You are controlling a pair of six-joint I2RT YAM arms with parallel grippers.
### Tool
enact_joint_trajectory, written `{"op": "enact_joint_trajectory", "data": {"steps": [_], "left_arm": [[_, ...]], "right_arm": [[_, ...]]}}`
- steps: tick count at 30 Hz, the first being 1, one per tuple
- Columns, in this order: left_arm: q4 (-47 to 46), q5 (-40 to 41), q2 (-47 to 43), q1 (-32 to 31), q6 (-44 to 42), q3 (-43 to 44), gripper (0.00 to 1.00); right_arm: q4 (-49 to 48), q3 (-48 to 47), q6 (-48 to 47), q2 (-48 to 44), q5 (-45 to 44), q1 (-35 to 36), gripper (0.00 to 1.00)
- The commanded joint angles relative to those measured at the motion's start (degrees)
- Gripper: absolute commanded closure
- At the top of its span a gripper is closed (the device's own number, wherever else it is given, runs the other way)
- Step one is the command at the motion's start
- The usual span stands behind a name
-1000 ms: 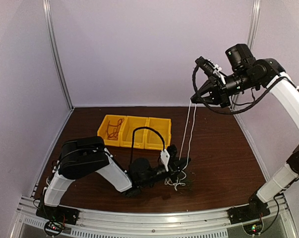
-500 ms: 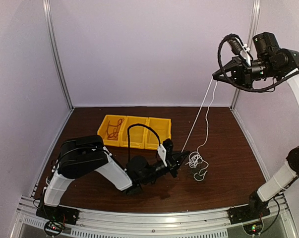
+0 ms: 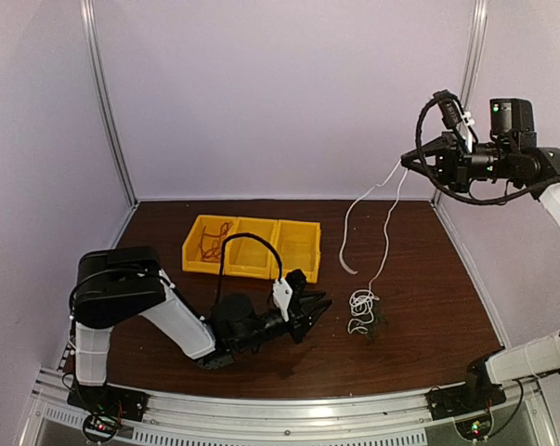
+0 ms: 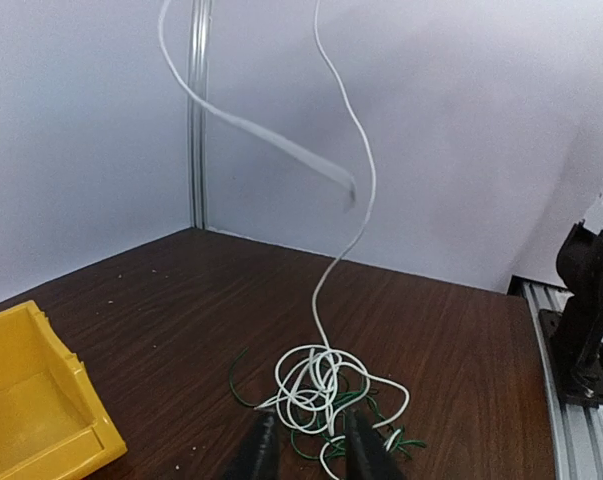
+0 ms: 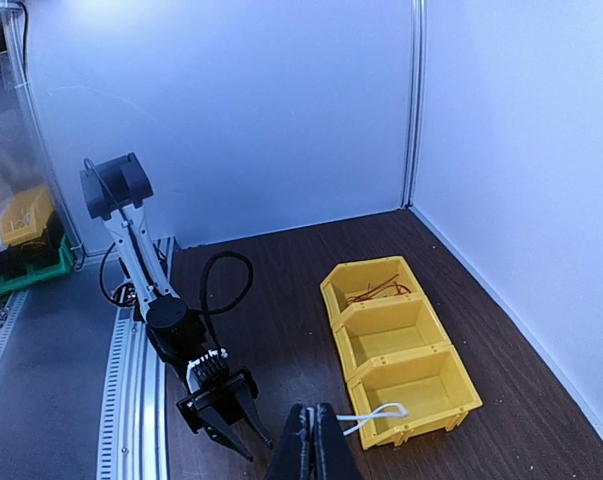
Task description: Untangle the cables
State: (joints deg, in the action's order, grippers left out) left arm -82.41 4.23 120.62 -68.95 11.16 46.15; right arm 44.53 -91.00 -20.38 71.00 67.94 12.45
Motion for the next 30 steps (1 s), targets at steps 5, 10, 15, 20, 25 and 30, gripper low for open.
{"op": "enact_joint_trajectory", "data": {"steps": [5,10,15,20,25,30], "left_arm": [[15.6,-3.5,-12.1,0.2,-2.6,-0.1,0.48],[10.8,-0.5,-18.8,-0.1,-3.8,-3.9,0.43],[11.6,-0.2,-21.5,-0.4,-10.0,0.3,0.37],[16.8,-1.0,-19.7,0.2,-14.5,7.5,0.33],[25.6,-5.3,-16.1,3.0,-11.5,15.7,0.38],[32.2,-15.1,-12.5,7.8,-8.6,21.8,0.46]], "right_arm": [[-18.4,10.2,6.9,-2.9,-5.6,2.9,1.00],[-13.9,11.4,2.7,-2.0,-11.9,7.0,1.00],[-12.7,13.1,1.2,-1.2,-14.6,10.8,1.00],[-12.1,13.6,1.0,-0.4,-12.7,12.7,1.00],[-11.6,13.3,1.0,0.2,-10.5,13.4,1.00],[-11.7,14.6,0.8,-0.4,-9.6,13.6,1.00]]}}
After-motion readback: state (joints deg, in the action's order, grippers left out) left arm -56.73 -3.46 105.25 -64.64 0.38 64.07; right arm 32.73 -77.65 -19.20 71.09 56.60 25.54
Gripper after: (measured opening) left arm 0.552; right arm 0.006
